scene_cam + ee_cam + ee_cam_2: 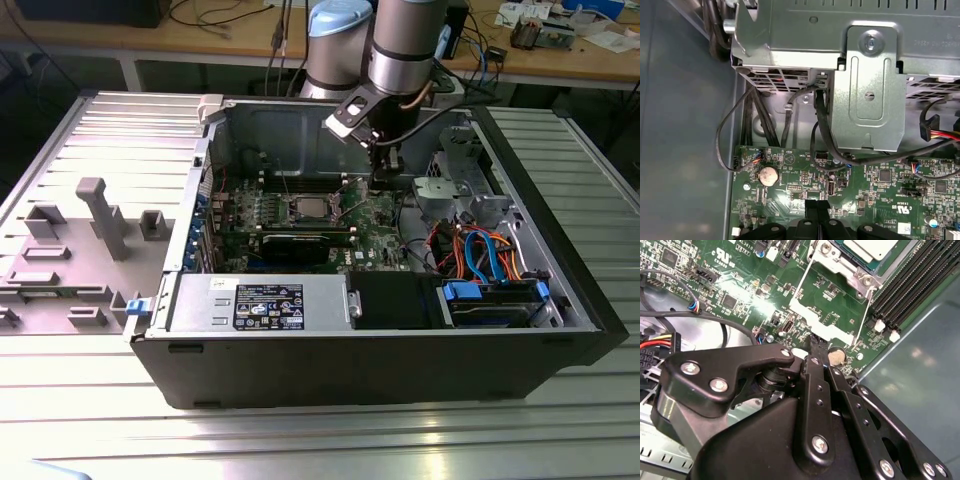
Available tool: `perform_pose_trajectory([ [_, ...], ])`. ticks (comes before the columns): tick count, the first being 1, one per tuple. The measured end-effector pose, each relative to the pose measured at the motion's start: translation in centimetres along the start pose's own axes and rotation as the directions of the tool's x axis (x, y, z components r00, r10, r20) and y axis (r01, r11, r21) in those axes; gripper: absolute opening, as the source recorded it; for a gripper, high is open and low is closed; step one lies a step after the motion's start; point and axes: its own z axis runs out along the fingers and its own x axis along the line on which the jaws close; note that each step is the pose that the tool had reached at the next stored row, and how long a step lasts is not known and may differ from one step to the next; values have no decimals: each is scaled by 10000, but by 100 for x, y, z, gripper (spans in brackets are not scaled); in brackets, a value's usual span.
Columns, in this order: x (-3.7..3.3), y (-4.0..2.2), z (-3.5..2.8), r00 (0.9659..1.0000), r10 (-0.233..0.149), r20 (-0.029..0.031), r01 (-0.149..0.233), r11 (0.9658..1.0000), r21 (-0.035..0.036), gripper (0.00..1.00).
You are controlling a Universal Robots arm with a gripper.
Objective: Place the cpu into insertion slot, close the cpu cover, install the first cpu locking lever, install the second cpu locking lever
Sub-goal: 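Close the cpu cover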
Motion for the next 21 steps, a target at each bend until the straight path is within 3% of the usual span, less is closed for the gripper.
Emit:
perform_pose_trajectory([
  [21, 4, -65, 2, 10000, 0, -9, 0, 10000, 9, 11],
])
